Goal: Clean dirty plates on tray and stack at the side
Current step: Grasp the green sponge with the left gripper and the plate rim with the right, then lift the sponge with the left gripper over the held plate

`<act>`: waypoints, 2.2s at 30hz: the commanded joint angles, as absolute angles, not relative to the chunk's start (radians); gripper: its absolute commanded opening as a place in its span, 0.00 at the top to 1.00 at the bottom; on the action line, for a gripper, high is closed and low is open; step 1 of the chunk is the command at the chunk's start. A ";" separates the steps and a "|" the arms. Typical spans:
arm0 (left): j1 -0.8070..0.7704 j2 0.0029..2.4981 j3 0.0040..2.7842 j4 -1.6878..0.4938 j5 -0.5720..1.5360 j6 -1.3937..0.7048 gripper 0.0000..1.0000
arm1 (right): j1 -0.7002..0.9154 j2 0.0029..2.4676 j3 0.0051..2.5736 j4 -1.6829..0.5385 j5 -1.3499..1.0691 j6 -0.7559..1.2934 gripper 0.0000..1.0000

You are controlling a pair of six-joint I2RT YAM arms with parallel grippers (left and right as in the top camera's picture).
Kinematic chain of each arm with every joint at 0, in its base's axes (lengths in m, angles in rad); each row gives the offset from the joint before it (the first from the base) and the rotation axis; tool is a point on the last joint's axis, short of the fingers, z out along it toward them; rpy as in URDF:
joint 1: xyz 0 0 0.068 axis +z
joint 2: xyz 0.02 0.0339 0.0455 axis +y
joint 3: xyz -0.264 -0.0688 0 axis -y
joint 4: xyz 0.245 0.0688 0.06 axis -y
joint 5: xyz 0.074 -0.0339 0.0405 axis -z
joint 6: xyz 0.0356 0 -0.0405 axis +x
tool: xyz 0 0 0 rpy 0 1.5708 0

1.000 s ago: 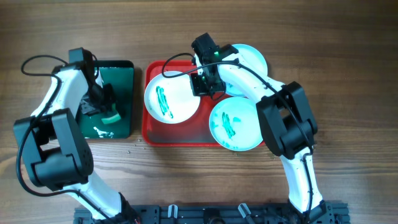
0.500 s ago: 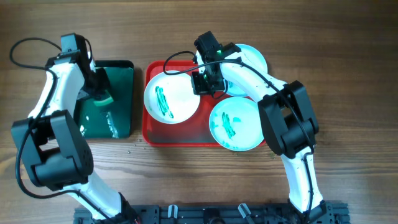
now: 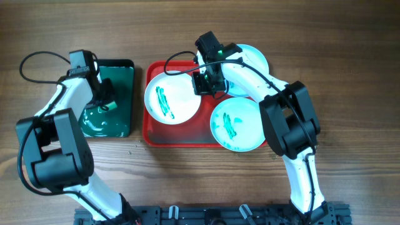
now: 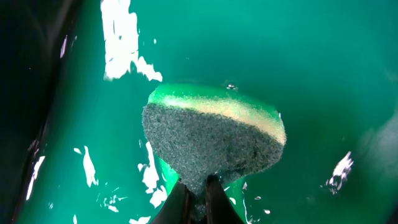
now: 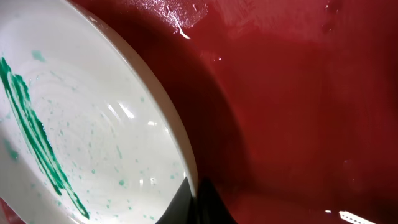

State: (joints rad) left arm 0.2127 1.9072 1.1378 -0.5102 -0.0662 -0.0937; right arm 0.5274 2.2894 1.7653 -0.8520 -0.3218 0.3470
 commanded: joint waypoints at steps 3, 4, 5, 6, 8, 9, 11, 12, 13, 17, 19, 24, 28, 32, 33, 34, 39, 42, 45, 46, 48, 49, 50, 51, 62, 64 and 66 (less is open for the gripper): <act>0.220 2.125 1.083 -0.500 -0.076 -0.120 0.96 | 0.529 2.313 1.787 -0.849 -0.360 0.340 0.96; 0.220 2.143 1.083 -0.500 -0.076 -0.120 0.96 | 0.529 2.313 1.787 -0.849 -0.360 0.340 0.96; 0.220 2.150 1.083 -0.501 -0.073 -0.120 0.96 | 0.529 2.313 1.787 -0.849 -0.360 0.340 0.96; 0.220 2.151 1.083 -0.504 -0.072 -0.120 0.96 | 0.529 2.313 1.787 -0.849 -0.360 0.340 0.96; 0.220 2.147 1.083 -0.505 -0.072 -0.120 0.96 | 0.529 2.313 1.787 -0.848 -0.360 0.340 0.96; 0.220 2.147 1.083 -0.509 -0.072 -0.120 0.96 | 0.529 2.313 1.787 -0.848 -0.360 0.340 0.96; 0.220 2.146 1.089 -0.529 -0.064 -0.120 0.96 | 0.529 2.313 1.787 -0.848 -0.360 0.340 0.96; 0.220 2.143 1.094 -0.544 -0.057 -0.119 0.96 | 0.529 2.313 1.787 -0.848 -0.360 0.341 0.96; 0.219 2.137 1.100 -0.563 -0.049 -0.119 0.96 | 0.529 2.313 1.787 -0.848 -0.360 0.340 0.96; 0.205 2.077 1.140 -0.665 -0.038 -0.119 0.96 | 0.529 2.313 1.787 -0.848 -0.360 0.340 0.96; 0.203 2.033 1.164 -0.711 -0.038 -0.119 0.96 | 0.529 2.313 1.787 -0.849 -0.360 0.341 0.96; 0.203 1.914 1.192 -0.746 -0.039 -0.111 0.96 | 0.528 2.313 1.788 -0.841 -0.361 0.340 0.96; 0.200 1.808 1.282 -0.850 -0.038 -0.108 0.96 | 0.509 2.313 1.790 -0.812 -0.433 0.343 0.96; 0.181 1.707 1.361 -0.926 0.056 -0.107 0.96 | 0.470 2.313 1.790 -0.809 -0.496 0.339 0.96; 0.171 1.679 1.362 -0.923 0.091 -0.104 0.96 | 0.461 2.313 1.789 -0.809 -0.506 0.339 0.96; 0.159 1.661 1.362 -0.922 0.117 -0.104 0.96 | 0.455 2.313 1.789 -0.809 -0.516 0.339 0.96; 0.075 1.669 1.361 -0.925 0.158 -0.113 0.96 | 0.451 2.313 1.789 -0.834 -0.494 0.343 0.96; 0.023 1.670 1.361 -0.913 0.160 -0.121 0.96 | 0.449 2.305 1.789 -0.855 -0.466 0.350 0.96; -0.031 1.670 1.361 -0.892 0.160 -0.151 0.96 | 0.450 2.265 1.789 -0.906 -0.331 0.386 0.96; -0.046 1.670 1.361 -0.883 0.158 -0.167 0.96 | 0.450 2.249 1.789 -0.923 -0.295 0.397 0.96; -0.069 1.670 1.361 -0.862 0.153 -0.196 0.96 | 0.450 2.227 1.789 -0.953 -0.239 0.422 0.96; -0.082 1.672 1.357 -0.844 0.151 -0.208 0.96 | 0.450 2.218 1.789 -0.974 -0.204 0.451 0.96; -0.091 1.673 1.355 -0.830 0.141 -0.225 0.96 | 0.450 2.217 1.789 -0.987 -0.185 0.462 0.96; -0.101 1.678 1.353 -0.820 0.130 -0.238 0.96 | 0.450 2.217 1.789 -0.998 -0.176 0.476 0.96; -0.207 1.895 1.352 -0.684 0.112 -0.270 0.96 | 0.451 2.218 1.739 -0.946 -0.271 0.445 0.96; -0.227 1.932 1.352 -0.652 0.111 -0.270 0.96 | 0.452 2.218 1.737 -0.947 -0.271 0.440 0.96; -0.244 1.973 1.352 -0.630 0.111 -0.270 0.96 | 0.452 2.218 1.727 -0.936 -0.290 0.416 0.96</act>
